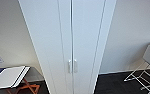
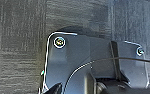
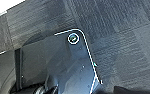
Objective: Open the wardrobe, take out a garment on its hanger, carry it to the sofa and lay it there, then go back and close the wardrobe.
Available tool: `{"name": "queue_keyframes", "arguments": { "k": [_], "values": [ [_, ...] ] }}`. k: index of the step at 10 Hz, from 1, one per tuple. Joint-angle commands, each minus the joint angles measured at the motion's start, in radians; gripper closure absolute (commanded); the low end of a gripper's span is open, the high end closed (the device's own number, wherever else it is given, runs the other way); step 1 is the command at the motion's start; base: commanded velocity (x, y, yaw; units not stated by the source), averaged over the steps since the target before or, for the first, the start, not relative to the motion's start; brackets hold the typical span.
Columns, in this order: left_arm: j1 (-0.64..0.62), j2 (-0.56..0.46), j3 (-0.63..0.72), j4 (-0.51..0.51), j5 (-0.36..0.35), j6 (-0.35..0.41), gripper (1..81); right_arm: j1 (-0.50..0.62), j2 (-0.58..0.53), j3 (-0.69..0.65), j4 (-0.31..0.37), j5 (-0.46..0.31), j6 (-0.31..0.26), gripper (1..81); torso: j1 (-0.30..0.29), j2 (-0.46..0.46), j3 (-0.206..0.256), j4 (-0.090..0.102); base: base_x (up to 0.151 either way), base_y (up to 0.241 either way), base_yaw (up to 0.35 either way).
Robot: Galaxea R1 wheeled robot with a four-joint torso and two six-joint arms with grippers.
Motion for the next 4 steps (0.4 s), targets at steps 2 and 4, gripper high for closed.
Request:
{"name": "queue_keyframes", "arguments": {
  "k": [2, 4],
  "values": [
    [0.091, 0.228, -0.221, 0.081, 0.071, 0.022, 1.0, -0.169, 0.151, -0.072, -0.171, -0.033, -0.007, 1.0, 0.0, 0.0, 0.0, 0.0, 0.0, 0.0, 0.0],
    [0.077, 0.268, -0.224, 0.075, 0.153, 0.02, 1.0, -0.172, 0.154, -0.063, -0.171, -0.045, -0.007, 1.0, -0.001, -0.001, 0.0, 0.0, 0.0, 0.0, 0.0]
  ]
}}
